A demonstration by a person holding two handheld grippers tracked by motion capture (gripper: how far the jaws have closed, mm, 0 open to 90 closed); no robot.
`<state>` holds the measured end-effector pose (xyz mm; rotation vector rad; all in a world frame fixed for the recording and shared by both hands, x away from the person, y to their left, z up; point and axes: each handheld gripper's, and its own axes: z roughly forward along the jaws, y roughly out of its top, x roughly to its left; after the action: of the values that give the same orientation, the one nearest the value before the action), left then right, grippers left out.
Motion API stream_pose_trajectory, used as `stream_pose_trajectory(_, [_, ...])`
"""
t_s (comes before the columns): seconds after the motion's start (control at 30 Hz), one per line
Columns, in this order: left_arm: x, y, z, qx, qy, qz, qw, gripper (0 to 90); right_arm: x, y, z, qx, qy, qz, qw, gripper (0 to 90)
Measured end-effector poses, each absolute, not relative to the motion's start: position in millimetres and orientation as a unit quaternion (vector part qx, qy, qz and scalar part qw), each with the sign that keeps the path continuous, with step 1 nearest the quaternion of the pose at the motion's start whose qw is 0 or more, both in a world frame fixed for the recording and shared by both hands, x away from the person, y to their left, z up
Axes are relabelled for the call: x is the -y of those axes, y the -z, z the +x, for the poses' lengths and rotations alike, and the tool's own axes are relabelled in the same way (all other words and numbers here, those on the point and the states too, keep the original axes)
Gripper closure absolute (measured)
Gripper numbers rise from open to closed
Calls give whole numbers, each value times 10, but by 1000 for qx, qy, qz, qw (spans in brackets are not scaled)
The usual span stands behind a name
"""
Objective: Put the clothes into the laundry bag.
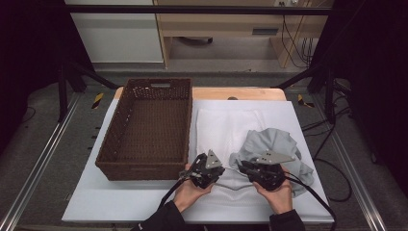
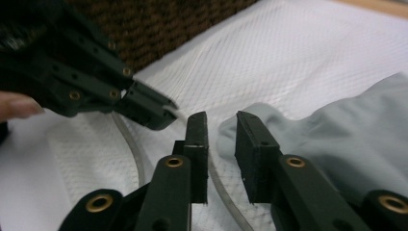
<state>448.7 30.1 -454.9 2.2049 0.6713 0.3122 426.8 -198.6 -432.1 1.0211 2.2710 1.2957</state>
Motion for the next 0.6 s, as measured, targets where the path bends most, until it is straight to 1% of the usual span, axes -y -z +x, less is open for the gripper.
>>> stream_pose_trajectory(0.03, [-318, 4554, 4485, -265, -120, 872, 394, 887, 2027, 4274, 4257, -793, -458, 360, 176, 720])
stream_pose_trajectory(0.13, [-328, 4569, 4460, -264, -118, 871, 397, 886, 2133, 4197, 4273, -777, -446, 385, 221, 591])
stream_pose_trajectory(0.17, [-327, 4573, 4454, -265, -117, 871, 398, 886, 2156, 4203, 4301, -773, -431, 393, 248, 534])
stream_pose_trajectory(0.23, [-310, 4575, 4434, -262, -119, 871, 397, 886, 2151, 4257, 4388, -771, -410, 404, 272, 426])
stream_pose_trajectory(0.27, [-300, 4568, 4424, -262, -124, 870, 398, 886, 2134, 4288, 4426, -773, -406, 409, 266, 410])
stream_pose_trajectory(0.3, [-304, 4558, 4424, -261, -123, 870, 399, 886, 2094, 4355, 4490, -777, -406, 414, 244, 384])
stream_pose_trajectory(0.37, [-316, 4544, 4428, -263, -122, 868, 403, 886, 1990, 4510, 4583, -786, -397, 421, 220, 335])
stream_pose_trajectory(0.5, [-308, 4551, 4418, -263, -121, 869, 401, 886, 1937, 4713, 4681, -792, -350, 443, 232, 354])
stream_pose_trajectory(0.57, [-294, 4553, 4410, -262, -125, 869, 400, 886, 1924, 4767, 4708, -790, -340, 453, 232, 408])
stream_pose_trajectory(0.6, [-290, 4550, 4407, -262, -124, 869, 401, 886, 1921, 4783, 4719, -791, -338, 454, 232, 451])
